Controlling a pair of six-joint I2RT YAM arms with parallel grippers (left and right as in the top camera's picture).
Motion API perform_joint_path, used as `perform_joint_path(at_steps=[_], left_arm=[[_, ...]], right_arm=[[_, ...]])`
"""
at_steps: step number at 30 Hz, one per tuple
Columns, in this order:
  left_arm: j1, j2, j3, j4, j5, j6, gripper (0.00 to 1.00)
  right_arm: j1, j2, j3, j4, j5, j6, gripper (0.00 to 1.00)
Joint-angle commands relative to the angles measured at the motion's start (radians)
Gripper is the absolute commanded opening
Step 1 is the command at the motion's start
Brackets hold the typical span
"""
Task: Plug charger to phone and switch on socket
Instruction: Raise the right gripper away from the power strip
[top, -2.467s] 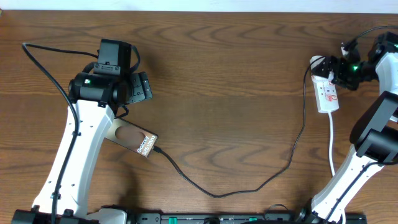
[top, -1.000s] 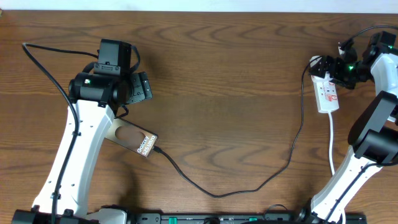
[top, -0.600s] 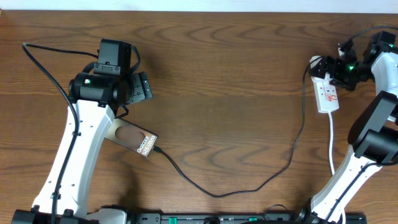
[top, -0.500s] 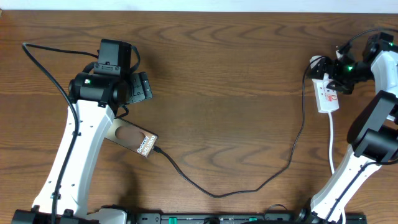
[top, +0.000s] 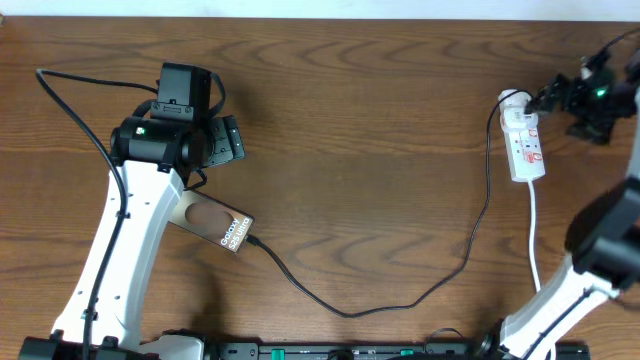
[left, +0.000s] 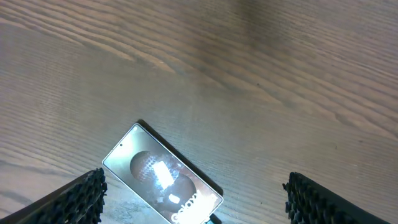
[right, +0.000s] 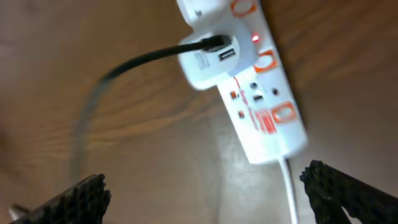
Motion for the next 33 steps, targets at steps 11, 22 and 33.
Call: perform_joint_path(at_steps=[11,22,33], left_arm=[[-0.002,-0.001,0.02,-0.003,-0.016,0.008,0.9],[-0.002,-0.001,0.02,-0.003,-0.016,0.008,0.9],[-0.002,-0.001,0.02,-0.003,-0.016,0.008,0.9]], right_arm=[[0.036,-0.488,0.036,-0.013,0.043,0.052,0.99],[0.035,-0.548,0.036,-0.016,0.043,0.052,0.99],[0.035,-0.548,0.036,-0.016,0.043,0.052,0.99]])
